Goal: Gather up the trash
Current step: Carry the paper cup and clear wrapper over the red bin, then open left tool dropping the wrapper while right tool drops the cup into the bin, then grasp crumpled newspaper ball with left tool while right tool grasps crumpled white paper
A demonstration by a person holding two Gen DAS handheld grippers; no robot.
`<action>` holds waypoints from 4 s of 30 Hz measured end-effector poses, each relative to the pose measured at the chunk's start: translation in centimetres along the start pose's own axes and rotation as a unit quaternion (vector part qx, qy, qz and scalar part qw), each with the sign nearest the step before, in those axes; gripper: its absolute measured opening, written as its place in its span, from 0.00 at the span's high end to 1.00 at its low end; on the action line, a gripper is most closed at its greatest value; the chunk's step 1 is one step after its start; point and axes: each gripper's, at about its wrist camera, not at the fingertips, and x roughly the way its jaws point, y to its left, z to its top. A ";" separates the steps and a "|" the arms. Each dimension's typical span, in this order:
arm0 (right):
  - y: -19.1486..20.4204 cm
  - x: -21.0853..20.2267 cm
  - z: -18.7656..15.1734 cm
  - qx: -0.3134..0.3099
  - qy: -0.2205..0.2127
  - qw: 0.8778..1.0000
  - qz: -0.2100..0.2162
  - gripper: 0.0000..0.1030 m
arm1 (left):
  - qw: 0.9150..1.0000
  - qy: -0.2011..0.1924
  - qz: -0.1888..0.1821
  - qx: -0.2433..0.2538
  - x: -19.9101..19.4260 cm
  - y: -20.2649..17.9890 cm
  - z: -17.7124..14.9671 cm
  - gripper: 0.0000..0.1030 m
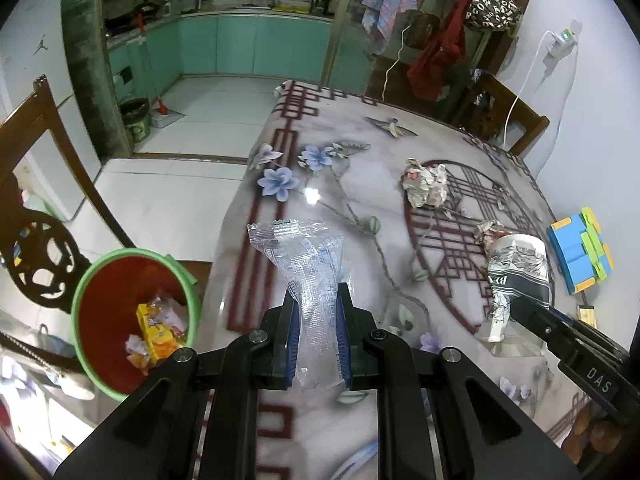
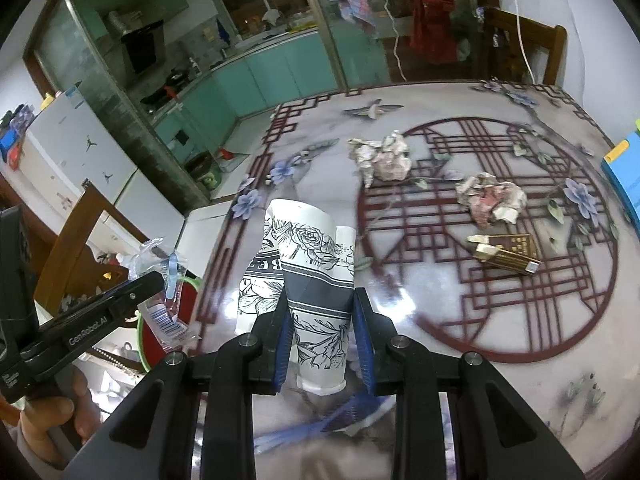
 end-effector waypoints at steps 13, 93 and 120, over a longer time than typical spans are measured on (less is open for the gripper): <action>4.4 1.6 -0.2 -0.012 0.004 1.000 0.005 0.75 | 1.000 0.002 0.001 -0.013 -0.3 4.3 0.2 0.85; 26.5 16.9 -1.0 -0.162 0.110 0.976 0.092 0.75 | 0.982 0.082 0.103 -0.134 4.1 26.8 -0.8 0.75; 16.0 7.8 -3.0 -0.081 0.044 0.996 0.012 0.53 | 0.997 0.045 0.044 -0.038 1.9 16.3 0.2 0.35</action>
